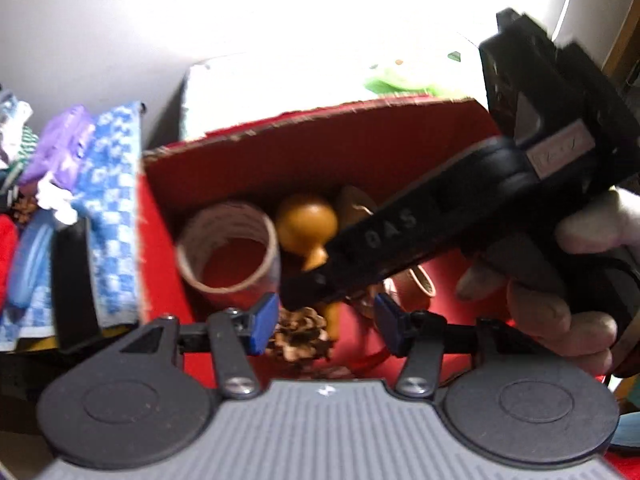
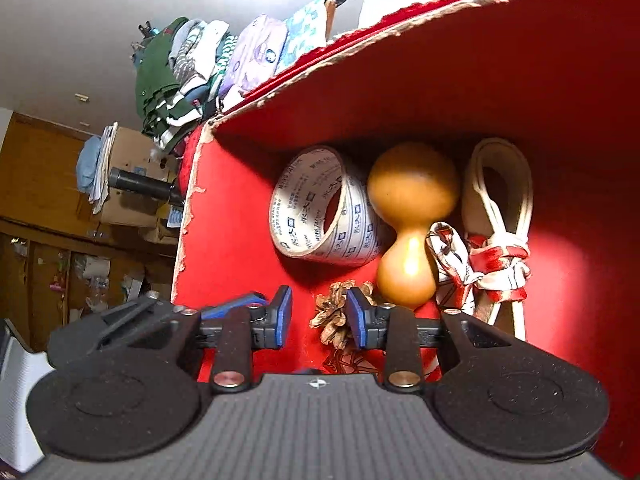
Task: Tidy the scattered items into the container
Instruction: 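Open the right tool to release the pine cone in the box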
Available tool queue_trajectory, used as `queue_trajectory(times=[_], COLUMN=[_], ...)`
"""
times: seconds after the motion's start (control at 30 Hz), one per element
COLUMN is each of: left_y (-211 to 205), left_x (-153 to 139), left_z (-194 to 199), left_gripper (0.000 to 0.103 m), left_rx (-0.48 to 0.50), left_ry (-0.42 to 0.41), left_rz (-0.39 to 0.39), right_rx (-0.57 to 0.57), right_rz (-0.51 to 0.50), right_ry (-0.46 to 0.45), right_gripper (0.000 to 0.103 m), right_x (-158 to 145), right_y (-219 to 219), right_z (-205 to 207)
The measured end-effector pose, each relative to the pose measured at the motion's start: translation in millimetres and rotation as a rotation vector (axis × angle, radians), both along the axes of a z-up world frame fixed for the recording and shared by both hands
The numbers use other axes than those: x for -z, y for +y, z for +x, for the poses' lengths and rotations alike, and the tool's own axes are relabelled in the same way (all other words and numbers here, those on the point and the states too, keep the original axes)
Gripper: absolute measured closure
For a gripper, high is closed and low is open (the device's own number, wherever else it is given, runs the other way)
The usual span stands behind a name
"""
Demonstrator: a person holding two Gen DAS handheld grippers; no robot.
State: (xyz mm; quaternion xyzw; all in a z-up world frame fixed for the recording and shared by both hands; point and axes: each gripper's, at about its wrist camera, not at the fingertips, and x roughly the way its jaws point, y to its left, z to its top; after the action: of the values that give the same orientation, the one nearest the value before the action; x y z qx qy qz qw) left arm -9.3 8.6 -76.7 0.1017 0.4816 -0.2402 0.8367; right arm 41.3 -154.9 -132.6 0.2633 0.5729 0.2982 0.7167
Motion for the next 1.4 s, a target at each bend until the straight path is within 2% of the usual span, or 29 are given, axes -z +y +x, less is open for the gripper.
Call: queue_trajectory(times=[0.1, 0.2, 0.3, 0.5, 0.63, 0.83, 1.2, 1.4], left_y=[-7, -8, -9, -2, 6, 5, -11, -16], left_x=[13, 22, 30, 29, 24, 17, 10, 9], left_z=[7, 15, 19, 20, 21, 21, 10, 9], left_gripper=[0.047, 0.048, 0.048, 0.043, 0.038, 0.028, 0.016, 0.011], left_rx=[-0.003, -0.001, -0.017, -0.063, -0.076, -0.102, -0.122, -0.18], left_ry=[0.037, 0.11, 0.134, 0.113, 0.123, 0.094, 0.025, -0.002], left_rz=[0.012, -0.046, -0.037, 0.031, -0.01, -0.013, 0.013, 0.026], right_rx=[0.034, 0.072, 0.108, 0.136, 0.15, 0.147, 0.22, 0.283], right_rz=[-0.021, 0.003, 0.023, 0.024, 0.029, 0.009, -0.089, -0.151], right_ry=[0.0, -0.022, -0.036, -0.058, -0.056, -0.07, -0.121, -0.139], right_gripper=[0.07, 0.07, 0.069, 0.069, 0.069, 0.069, 0.069, 0.068], right_x=[0, 2, 1, 0, 0, -2, -15, -21], right_y=[3, 1, -4, -8, -11, -10, -18, -30], right_z=[9, 9, 8, 5, 4, 2, -12, -28])
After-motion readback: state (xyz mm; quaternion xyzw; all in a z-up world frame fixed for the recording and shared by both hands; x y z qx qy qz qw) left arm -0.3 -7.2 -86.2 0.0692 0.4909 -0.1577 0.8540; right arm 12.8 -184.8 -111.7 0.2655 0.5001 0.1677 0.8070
